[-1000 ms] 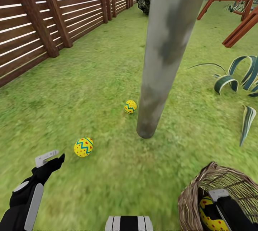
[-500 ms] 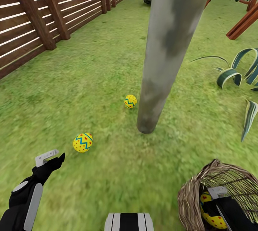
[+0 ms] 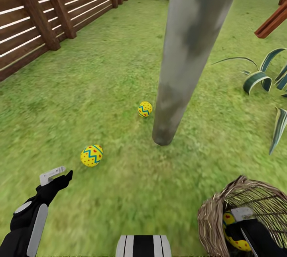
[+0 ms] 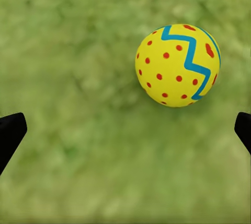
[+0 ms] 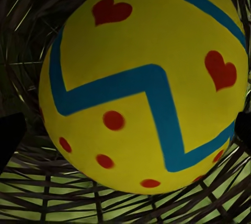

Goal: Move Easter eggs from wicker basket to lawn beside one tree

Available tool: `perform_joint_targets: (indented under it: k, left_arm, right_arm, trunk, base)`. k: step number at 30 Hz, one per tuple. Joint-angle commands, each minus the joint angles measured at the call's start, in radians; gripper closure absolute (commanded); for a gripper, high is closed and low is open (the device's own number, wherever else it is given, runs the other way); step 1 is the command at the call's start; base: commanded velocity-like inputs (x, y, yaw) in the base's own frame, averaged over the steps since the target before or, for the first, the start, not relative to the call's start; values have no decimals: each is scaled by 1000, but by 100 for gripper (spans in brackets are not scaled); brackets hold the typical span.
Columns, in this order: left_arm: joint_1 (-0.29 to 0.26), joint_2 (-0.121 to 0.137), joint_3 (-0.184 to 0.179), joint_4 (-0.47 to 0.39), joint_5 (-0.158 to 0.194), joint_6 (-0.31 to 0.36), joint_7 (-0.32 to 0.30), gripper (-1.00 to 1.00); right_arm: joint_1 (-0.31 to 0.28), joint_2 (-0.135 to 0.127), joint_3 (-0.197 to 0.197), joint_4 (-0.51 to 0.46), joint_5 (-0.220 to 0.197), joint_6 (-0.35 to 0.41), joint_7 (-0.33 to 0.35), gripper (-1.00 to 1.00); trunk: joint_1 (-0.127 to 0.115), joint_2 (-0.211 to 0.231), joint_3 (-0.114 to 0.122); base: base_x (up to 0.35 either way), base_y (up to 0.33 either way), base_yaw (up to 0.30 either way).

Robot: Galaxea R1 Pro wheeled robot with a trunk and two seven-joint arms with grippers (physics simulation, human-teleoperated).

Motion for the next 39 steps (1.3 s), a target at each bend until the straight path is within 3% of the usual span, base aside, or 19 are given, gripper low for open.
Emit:
perform_joint_targets:
  k: [1, 6, 11, 21, 27, 39]
  left_arm:
    - [0, 0, 0, -1, 10, 6, 2, -100]
    - [0, 0, 0, -1, 10, 6, 2, -100]
    - [0, -1, -1, 0, 10, 6, 2, -100]
    - [0, -1, -2, 3, 10, 7, 2, -100]
    - [0, -1, -1, 2, 10, 7, 2, -100]
    - [0, -2, -4, 6, 10, 7, 2, -100]
  right_arm:
    - [0, 0, -2, -2, 11, 4, 9, -100]
    - [0, 0, -16, -10, 2, 4, 9, -100]
    - [0, 0, -43, -27, -17, 5, 9, -100]
    - [0, 0, -45, -28, -20, 6, 8, -100]
    - [0, 0, -45, -28, -20, 6, 8, -100]
    - [0, -1, -45, -30, -21, 6, 8, -100]
  trunk:
    - [0, -1, -5]
    - [2, -2, -24]
    - [2, -2, -24]
    - [2, -2, -24]
    - [5, -3, -47]
    - [5, -3, -47]
  base:
    - [0, 0, 0]
    - [0, 0, 0]
    - [0, 0, 0]
    - [0, 0, 0]
    - [0, 0, 0]
    - [0, 0, 0]
